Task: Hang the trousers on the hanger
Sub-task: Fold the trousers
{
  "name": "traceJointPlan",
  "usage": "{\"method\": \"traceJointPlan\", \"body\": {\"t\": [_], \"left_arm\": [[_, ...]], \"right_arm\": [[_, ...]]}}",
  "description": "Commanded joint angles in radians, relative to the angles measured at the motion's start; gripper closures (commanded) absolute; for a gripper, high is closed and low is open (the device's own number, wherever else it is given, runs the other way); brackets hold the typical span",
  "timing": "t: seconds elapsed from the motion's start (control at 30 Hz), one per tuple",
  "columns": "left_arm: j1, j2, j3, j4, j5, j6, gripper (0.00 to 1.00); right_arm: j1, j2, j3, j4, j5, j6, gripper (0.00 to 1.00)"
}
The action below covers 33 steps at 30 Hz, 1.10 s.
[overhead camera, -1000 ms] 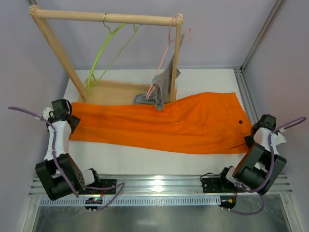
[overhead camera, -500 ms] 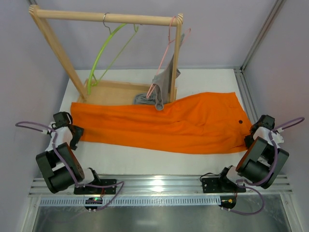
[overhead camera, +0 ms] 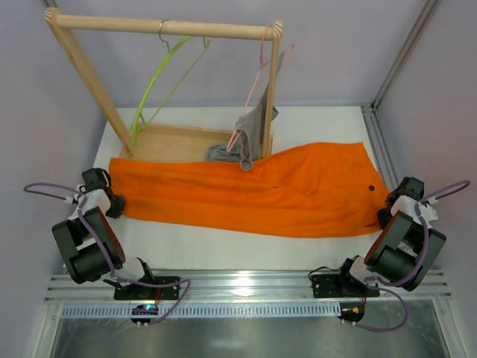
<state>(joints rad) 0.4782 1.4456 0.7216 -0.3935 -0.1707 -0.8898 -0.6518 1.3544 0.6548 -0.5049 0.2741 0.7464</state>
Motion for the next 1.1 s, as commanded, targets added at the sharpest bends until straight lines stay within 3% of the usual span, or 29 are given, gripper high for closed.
{"method": "traceJointPlan", "body": {"t": [0.0,0.17,0.43,0.77,0.93,1.07], "left_arm": [[0.004,-0.028,0.025,-0.100,-0.058,0.005,0.88],[0.005,-0.088,0.090,-0.185,-0.102,0.041,1.00],[0.005,-0.152,0.085,-0.248,-0.164,0.055,1.00],[0.005,-0.195,0.180,-0.476,-0.332,-0.043,1.00],[0.005,-0.254,0.159,-0.423,-0.291,-0.012,0.98],[0.007,-0.205,0.108,-0.386,-0.190,0.017,0.93]], "right_arm": [[-0.003,-0.029,0.012,-0.004,0.037,0.007,0.96],[-0.003,-0.067,0.016,-0.024,0.025,0.013,0.96],[-0.002,-0.106,0.032,-0.063,0.017,0.014,0.96],[-0.002,-0.210,0.134,-0.257,0.137,0.042,0.96],[-0.002,-0.279,0.138,-0.285,0.140,0.041,0.96],[-0.002,-0.302,0.109,-0.274,0.134,0.030,0.96]]}}
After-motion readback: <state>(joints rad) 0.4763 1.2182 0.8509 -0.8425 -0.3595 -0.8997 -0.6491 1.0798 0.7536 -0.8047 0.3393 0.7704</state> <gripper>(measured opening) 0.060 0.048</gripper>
